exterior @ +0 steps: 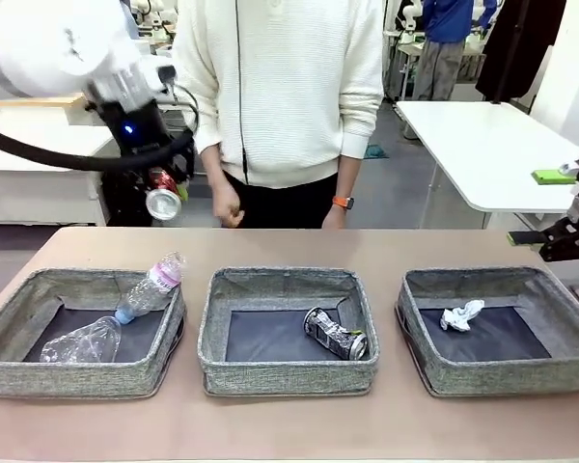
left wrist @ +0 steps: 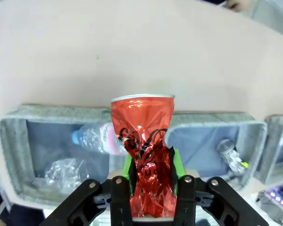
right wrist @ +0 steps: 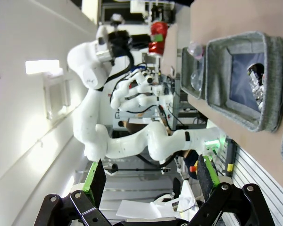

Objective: Sort the waste into the appropriate baskets.
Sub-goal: Pick up the waste item pointed out by the person.

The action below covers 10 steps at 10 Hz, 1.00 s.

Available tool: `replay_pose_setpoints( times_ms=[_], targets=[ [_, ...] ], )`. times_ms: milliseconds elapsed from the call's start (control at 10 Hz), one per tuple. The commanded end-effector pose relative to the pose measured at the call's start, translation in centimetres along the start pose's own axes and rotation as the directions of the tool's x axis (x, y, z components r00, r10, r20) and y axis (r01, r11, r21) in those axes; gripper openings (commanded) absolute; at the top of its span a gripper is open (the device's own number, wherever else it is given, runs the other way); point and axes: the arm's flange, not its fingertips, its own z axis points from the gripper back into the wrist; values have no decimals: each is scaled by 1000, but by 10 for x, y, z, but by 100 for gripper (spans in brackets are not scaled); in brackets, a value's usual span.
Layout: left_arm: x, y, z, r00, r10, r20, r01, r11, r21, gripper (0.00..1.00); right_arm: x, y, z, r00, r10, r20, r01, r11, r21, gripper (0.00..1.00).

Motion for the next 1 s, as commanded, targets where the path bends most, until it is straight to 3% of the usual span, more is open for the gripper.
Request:
replay_pose_setpoints(
  times_ms=[0,200,300,400,600,900],
  targets=[
    [12,1,-24,1000,9,-26,-8,1000,24,26,0,5,0,1000,-19,0,19,1000,11,100],
    [12,1,-24,1000,9,-26,-8,1000,24,26,0,5,0,1000,-19,0,19,1000,11,100],
    [-3,1,-4,1000,3,-7,-3,1000,13,35,0,5,0,1000,-19,0,19,1000,11,100],
    [-6,-13,-24,992,107,-66,-110,993,-47,35,0,5,0,1000,-19,0,19,1000,11,100],
    [-7,-78,10,998,37,-48,-33,997,69,35,0,5,0,1000,-19,0,19,1000,11,100],
    [-14,-186,60,988,-133,-81,141,985,100,35,0,5,0,1000,-19,0,19,1000,11,100]
  ],
)
